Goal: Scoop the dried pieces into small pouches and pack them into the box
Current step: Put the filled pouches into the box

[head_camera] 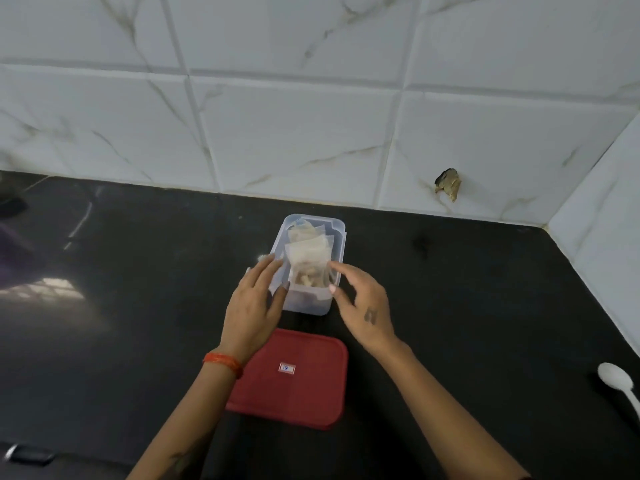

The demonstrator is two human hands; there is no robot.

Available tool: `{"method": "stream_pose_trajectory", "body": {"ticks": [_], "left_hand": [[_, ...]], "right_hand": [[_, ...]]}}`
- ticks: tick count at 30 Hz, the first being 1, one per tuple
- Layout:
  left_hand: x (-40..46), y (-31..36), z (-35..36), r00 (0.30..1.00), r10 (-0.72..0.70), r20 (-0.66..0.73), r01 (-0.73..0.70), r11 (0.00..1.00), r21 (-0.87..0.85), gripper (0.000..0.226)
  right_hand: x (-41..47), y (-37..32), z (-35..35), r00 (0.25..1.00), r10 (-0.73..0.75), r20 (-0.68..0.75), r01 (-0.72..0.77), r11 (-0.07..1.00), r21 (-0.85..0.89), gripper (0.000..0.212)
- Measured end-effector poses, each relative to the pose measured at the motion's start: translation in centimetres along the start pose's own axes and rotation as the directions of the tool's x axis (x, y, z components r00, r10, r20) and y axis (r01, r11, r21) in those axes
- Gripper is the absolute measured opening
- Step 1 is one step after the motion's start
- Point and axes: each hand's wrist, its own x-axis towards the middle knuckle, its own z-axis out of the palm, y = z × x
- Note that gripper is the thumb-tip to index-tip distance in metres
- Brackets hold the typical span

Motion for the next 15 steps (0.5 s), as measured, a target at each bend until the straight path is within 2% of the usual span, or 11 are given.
{"method": "stream_pose_trajectory", "body": {"ticks": [2, 4, 6, 10, 12, 15], "left_hand": [[-1.8, -0.6, -0.1, 0.996, -0.084, -0.019, 0.083, 0.996, -0.032, 0.04], [-3.6, -1.3, -0.2, 0.984, -0.18, -0.013, 0.18, 0.983, -0.042, 0.042], [-5.2, -2.1, -0.3, 0.962, -0.271, -0.014, 0.27, 0.962, -0.042, 0.044], [-8.3, -3.4, 0.1, 0.91, -0.413, 0.023, 0.412, 0.91, 0.057, 0.052], [-9.6, -3.3, 0.6, 0.884, -0.465, 0.037, 0.462, 0.884, 0.079, 0.055], [-10.7, -2.5, 1.5, 0.878, -0.479, 0.015, 0.478, 0.878, 0.031, 0.052]], "right_hand": [[-2.3, 0.6, 0.5, 0.989, 0.121, -0.088, -0.114, 0.99, 0.083, 0.036], [-4.4, 1.0, 1.1, 0.964, 0.251, -0.091, -0.24, 0.964, 0.113, 0.037], [-6.3, 1.4, 1.8, 0.948, 0.31, -0.073, -0.305, 0.95, 0.068, 0.039], [-8.7, 1.6, 3.6, 0.933, 0.359, 0.03, -0.349, 0.921, -0.172, 0.052], [-9.7, 1.5, 4.5, 0.929, 0.361, 0.085, -0.319, 0.894, -0.314, 0.058], [-10.6, 1.0, 5.5, 0.943, 0.314, 0.111, -0.262, 0.905, -0.334, 0.059]]}}
